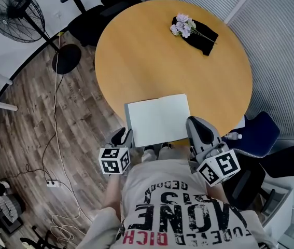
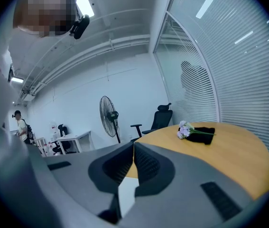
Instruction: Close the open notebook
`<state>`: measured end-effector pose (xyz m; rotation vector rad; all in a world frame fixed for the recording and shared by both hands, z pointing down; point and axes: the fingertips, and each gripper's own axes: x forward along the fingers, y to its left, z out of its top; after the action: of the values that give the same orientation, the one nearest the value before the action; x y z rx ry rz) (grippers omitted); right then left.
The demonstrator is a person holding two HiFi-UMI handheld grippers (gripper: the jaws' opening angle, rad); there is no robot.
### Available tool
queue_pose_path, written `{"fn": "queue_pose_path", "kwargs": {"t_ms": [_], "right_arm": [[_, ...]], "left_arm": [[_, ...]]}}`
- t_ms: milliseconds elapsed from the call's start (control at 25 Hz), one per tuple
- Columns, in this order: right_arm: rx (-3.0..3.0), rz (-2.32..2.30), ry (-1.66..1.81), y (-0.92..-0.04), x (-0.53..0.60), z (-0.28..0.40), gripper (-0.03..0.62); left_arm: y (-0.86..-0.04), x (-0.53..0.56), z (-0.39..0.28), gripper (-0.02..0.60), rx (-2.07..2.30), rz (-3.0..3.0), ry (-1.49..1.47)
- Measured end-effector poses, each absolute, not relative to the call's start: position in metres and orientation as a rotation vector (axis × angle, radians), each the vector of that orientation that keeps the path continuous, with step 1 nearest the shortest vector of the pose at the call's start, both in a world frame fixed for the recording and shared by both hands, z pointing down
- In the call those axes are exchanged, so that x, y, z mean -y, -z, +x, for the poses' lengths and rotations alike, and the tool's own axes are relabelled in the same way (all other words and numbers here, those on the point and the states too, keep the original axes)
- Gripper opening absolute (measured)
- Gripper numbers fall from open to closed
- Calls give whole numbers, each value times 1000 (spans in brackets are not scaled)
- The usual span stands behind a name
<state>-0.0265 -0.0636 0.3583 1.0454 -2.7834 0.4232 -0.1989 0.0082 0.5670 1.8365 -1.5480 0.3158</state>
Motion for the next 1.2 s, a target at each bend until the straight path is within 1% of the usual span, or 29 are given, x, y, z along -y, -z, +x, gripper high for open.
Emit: {"fn": "queue_pose_path", "kwargs": {"t_ms": [280,680,1080,1200], "right_arm": [[2765,1081,-415,-360,68,-26,12],[2738,1116,-409,-362,78,-21,12],[2722,1131,-423,-365,80,-16,12],[2716,1144,-423,-365,80,-13,12]], "left_arm": [[-586,-5,-195,132,1475,1825,-334],[-628,-9,-190,170,1341,1744,-382],[-651,-7,-186,172,1292,1680,-352],[-653,-7,-186,183,1276,1680,-348]]}}
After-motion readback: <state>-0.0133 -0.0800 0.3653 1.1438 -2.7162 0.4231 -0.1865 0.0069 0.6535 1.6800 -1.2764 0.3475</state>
